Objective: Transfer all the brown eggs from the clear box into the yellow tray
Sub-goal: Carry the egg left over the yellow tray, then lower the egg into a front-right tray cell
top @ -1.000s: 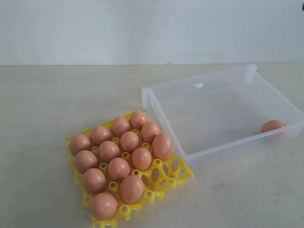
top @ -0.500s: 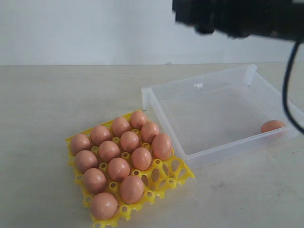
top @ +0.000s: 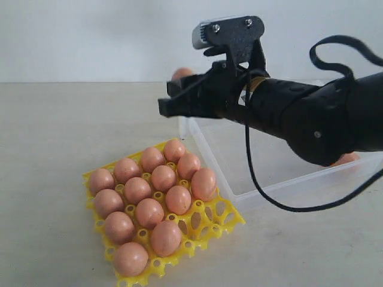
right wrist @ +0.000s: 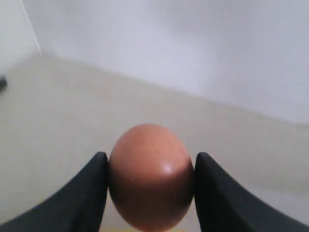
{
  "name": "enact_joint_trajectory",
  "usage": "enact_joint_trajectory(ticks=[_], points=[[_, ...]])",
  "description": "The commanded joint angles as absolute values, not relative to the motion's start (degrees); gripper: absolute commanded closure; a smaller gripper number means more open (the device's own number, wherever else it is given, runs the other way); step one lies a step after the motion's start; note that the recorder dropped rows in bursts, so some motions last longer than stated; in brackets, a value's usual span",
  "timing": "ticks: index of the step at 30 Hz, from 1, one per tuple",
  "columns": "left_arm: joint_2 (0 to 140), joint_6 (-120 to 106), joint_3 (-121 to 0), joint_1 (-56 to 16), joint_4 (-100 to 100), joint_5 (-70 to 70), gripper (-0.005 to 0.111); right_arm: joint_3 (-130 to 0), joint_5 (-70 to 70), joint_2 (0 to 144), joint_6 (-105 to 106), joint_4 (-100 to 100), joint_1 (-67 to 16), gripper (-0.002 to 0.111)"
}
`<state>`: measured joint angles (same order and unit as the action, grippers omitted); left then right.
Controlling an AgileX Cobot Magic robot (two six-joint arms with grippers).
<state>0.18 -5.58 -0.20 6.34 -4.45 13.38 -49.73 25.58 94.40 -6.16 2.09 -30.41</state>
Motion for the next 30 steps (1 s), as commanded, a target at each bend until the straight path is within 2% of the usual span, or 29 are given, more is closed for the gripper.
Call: enact_joint_trajectory(ticks=[1, 4, 6, 10, 16, 20, 26, 30], points=[[0.0, -5.4, 0.0, 6.1, -4.3, 13.3, 0.103, -52.5, 46.8, 98.6, -10.9, 12.2, -29.9, 0.108], [0.0, -5.4, 0.0, 6.1, -4.3, 13.3, 0.103, -55.1, 45.7, 101.3, -27.9, 8.8, -27.9, 0.108], [0.0, -5.4, 0.0, 6.1, -4.3, 13.3, 0.103, -56.1, 47.7, 102.6, -43.5, -7.5, -25.5, 0.108], [0.0, -5.4, 0.0, 6.1, -4.3, 13.3, 0.103, -59.2, 60.3, 105.4, -68.8, -44.0, -19.4, 0.108], [0.0, -5.4, 0.0, 6.1, -4.3, 13.3, 0.103, -60.6, 70.0, 105.8, -83.5, -77.6, -13.2, 0.108], [0.0, -5.4, 0.0, 6.1, -4.3, 13.3, 0.103, -60.0, 70.0, 105.8, -92.5, -99.9, -14.0, 0.108], [0.0, -5.4, 0.0, 6.1, -4.3, 13.3, 0.103, -59.0, 69.0, 105.9, -84.5, -99.9, -13.8, 0.108], [0.0, -5.4, 0.0, 6.1, -4.3, 13.3, 0.103, -59.0, 60.1, 105.9, -77.5, -99.9, -14.7, 0.108]])
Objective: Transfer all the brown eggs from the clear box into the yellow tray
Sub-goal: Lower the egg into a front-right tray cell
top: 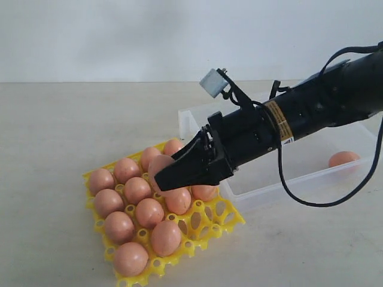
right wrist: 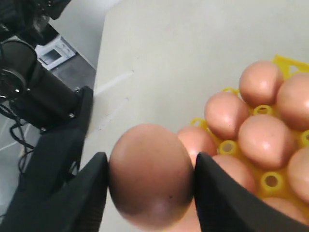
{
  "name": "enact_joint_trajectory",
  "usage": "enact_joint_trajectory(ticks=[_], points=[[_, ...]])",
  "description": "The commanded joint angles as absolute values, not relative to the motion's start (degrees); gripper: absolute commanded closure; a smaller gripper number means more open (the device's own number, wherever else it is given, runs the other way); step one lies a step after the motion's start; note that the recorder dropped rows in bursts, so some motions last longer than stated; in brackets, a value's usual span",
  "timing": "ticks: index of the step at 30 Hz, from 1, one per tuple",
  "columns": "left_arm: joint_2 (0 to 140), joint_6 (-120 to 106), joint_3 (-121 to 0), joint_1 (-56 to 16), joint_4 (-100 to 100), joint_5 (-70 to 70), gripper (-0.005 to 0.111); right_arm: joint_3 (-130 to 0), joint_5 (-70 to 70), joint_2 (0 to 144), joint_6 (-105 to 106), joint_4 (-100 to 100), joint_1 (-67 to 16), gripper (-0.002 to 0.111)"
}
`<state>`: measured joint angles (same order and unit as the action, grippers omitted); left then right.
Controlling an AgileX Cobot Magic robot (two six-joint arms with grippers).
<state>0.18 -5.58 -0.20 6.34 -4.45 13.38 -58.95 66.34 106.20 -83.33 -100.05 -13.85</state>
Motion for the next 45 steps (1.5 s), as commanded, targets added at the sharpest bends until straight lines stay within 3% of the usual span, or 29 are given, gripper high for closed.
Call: enact_joint_trajectory(ticks=[1, 6, 13, 20, 40, 45], points=[[0.0, -5.4, 0.0, 6.1, -4.3, 13.3, 0.103, -58.8, 56.1, 105.9, -75.6, -99.9, -15.8, 0.108], [0.0, -5.4, 0.0, 6.1, -4.3, 13.3, 0.103, -56.3, 45.6, 105.9, -69.1, -99.9, -19.3, 0.108], [0.0, -5.4, 0.0, 6.1, -4.3, 13.3, 0.103, -54.5, 46.6, 105.9, -69.2, -99.9, -19.3, 0.108], [0.0, -5.4, 0.0, 6.1, -4.3, 13.3, 0.103, -54.5, 57.4, 105.9, -73.6, -99.9, -19.3, 0.108], [0.0, -5.4, 0.0, 6.1, -4.3, 13.3, 0.103, -54.5, 46.5, 99.1, -72.7, -99.9, -17.4, 0.108], [0.0, -5.4, 0.0, 6.1, -4.3, 13.3, 0.103, -54.3, 55.1, 96.7, -74.4, -99.9, -14.2, 0.108]])
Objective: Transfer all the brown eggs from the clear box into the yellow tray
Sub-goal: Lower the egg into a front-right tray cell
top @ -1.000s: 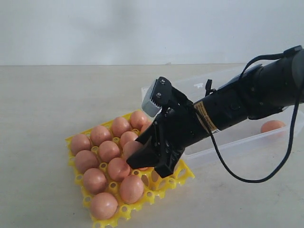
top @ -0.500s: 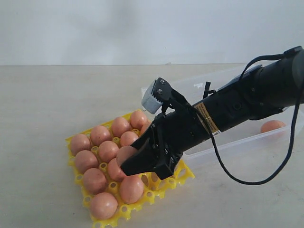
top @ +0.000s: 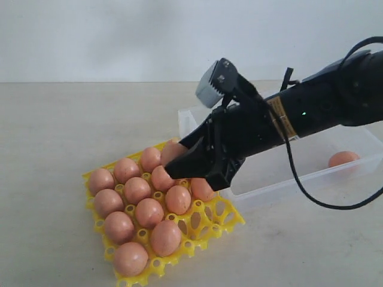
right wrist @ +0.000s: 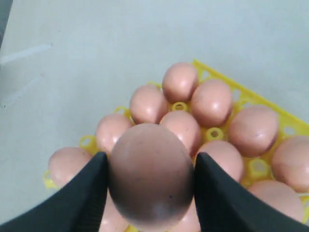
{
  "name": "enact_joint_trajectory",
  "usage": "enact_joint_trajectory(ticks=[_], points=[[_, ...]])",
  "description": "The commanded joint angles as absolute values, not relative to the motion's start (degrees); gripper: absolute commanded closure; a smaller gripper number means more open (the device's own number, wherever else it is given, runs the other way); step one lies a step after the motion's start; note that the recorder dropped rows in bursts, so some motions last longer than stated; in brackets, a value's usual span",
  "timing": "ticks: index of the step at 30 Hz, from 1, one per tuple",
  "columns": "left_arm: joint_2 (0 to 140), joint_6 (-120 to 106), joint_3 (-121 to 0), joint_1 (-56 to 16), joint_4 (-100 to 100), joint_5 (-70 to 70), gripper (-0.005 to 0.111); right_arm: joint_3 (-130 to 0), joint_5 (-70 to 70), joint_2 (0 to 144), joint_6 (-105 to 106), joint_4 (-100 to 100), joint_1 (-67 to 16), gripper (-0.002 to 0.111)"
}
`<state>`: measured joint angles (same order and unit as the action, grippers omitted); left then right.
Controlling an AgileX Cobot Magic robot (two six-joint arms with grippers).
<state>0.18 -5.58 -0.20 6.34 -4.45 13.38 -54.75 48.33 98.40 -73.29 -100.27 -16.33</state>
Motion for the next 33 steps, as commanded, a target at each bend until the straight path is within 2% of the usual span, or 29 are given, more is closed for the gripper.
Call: enact_joint_trajectory(ticks=[1, 9, 33], points=[[0.0, -5.4, 0.0, 6.1, -4.3, 13.3, 0.103, -53.6, 55.9, 96.7, -74.5, -99.9, -14.2, 0.108], [0.0, -5.4, 0.0, 6.1, -4.3, 13.3, 0.103, -43.3, 40.6, 96.7, -70.9, -99.9, -15.3, 0.108], [0.0, -5.4, 0.0, 6.1, -4.3, 13.3, 0.103, -42.5, 38.7, 102.5, -65.0, -91.3, -18.9, 0.108]])
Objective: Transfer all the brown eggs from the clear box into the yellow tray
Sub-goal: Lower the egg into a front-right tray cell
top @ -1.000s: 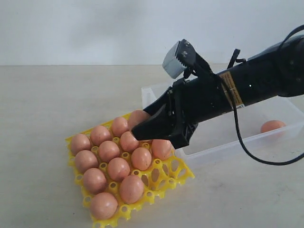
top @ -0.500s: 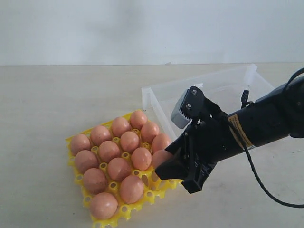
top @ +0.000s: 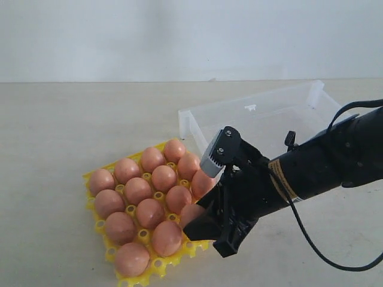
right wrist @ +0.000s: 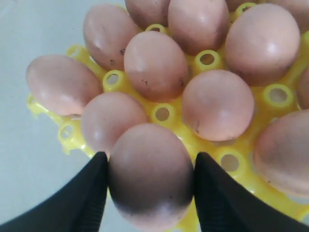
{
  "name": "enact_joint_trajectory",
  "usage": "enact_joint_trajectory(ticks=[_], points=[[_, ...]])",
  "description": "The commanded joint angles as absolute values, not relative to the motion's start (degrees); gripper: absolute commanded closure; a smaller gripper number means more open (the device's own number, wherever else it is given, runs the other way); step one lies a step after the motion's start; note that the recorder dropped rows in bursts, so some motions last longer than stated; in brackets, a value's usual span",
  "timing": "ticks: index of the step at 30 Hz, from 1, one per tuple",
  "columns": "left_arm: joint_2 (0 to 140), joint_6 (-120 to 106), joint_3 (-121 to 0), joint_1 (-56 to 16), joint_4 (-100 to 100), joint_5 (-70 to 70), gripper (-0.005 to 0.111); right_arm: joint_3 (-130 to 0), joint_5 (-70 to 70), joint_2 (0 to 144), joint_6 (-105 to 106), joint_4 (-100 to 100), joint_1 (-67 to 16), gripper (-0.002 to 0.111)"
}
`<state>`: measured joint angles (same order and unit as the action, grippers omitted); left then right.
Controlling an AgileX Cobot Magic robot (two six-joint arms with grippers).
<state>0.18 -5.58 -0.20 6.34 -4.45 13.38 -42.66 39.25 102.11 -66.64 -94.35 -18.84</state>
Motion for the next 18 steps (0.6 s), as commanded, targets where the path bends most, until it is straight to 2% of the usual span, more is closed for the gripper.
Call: enact_joint_trajectory(ticks=[1, 5, 14, 15, 17, 18], points=[[0.0, -5.4, 0.0, 6.1, -4.3, 13.3, 0.103, -42.5, 38.7, 102.5, -64.4, -90.1, -18.9, 0.108], [0.0, -5.4, 0.0, 6.1, -4.3, 13.3, 0.103, -42.5, 39.1, 102.5, -61.3, -84.3, -18.9, 0.108], [0.0, -5.4, 0.0, 6.1, -4.3, 13.3, 0.103, -42.5, 40.7, 102.5, -61.4, -85.4, -19.0, 0.108], [0.0, -5.4, 0.0, 6.1, -4.3, 13.3, 0.103, -42.5, 40.9, 102.5, -61.4, -85.5, -19.0, 0.104], [0.0, -5.4, 0.0, 6.1, -4.3, 13.3, 0.103, -42.5, 41.1, 102.5, -61.5, -85.9, -19.0, 0.088], [0.0, -5.4, 0.0, 6.1, -4.3, 13.3, 0.103, -42.5, 41.1, 102.5, -61.5, -85.9, -19.0, 0.074]])
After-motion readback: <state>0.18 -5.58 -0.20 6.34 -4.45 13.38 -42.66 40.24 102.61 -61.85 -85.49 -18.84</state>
